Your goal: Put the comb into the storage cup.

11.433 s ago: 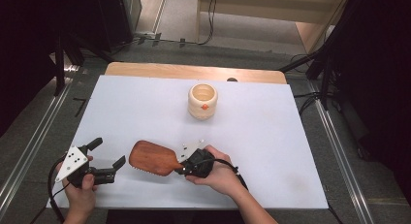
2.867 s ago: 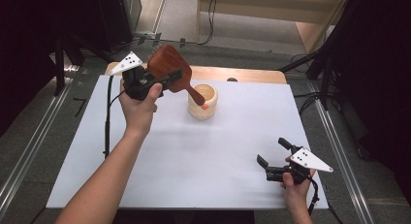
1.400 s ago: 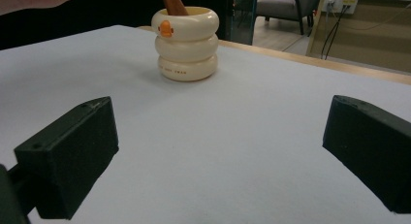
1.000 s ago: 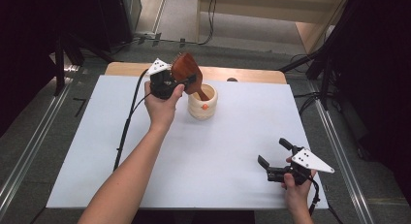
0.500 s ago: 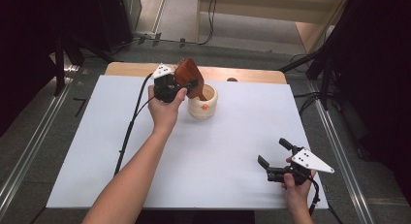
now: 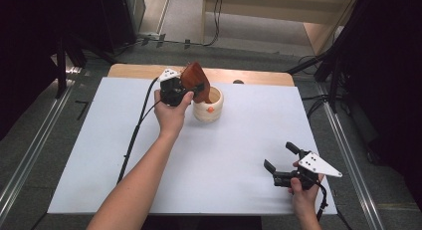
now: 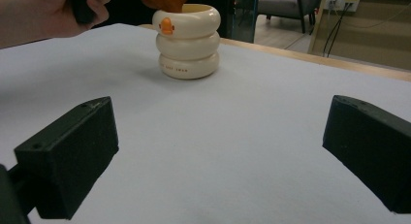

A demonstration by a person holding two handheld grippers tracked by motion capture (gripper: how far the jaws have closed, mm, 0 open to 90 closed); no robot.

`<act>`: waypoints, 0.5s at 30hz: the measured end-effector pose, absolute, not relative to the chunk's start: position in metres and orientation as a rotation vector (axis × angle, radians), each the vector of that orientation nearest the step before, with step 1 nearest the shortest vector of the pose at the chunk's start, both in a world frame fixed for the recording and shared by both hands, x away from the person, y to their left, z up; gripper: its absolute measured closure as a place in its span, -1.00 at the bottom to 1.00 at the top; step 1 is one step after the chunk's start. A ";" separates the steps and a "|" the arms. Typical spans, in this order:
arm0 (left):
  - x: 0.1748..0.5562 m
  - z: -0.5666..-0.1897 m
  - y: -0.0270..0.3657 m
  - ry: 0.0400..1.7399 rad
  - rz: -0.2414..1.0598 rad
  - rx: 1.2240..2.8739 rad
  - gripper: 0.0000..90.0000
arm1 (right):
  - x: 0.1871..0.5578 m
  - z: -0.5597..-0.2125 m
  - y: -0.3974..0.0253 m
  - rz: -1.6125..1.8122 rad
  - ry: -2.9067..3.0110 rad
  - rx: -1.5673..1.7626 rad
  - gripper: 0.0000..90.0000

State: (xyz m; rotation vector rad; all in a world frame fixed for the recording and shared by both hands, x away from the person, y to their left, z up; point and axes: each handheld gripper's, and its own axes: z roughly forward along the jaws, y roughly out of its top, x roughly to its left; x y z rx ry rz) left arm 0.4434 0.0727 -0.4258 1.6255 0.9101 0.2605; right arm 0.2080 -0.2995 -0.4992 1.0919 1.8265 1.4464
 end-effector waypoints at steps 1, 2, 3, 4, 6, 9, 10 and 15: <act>0.444 -0.426 0.073 0.913 0.259 1.626 0.24 | 0.208 -0.499 -0.299 1.447 1.827 1.092 -1.00; 0.444 -0.426 0.073 0.918 0.258 1.621 0.24 | 0.208 -0.500 -0.299 1.446 1.826 1.093 -1.00; 0.444 -0.426 0.073 0.923 0.256 1.620 0.24 | 0.208 -0.500 -0.299 1.445 1.827 1.097 -1.00; 0.445 -0.426 0.073 0.927 0.251 1.616 0.23 | 0.209 -0.500 -0.299 1.445 1.827 1.099 -1.00; 0.446 -0.427 0.073 0.930 0.238 1.613 0.22 | 0.209 -0.500 -0.299 1.444 1.830 1.093 -1.00; 0.445 -0.427 0.073 0.929 0.258 1.621 0.18 | 0.209 -0.500 -0.299 1.445 1.829 1.096 -1.00; 0.445 -0.427 0.073 0.929 0.265 1.624 0.17 | 0.209 -0.500 -0.299 1.445 1.829 1.095 -1.00; 0.445 -0.426 0.074 0.932 0.279 1.631 0.08 | 0.210 -0.500 -0.298 1.446 1.830 1.093 -1.00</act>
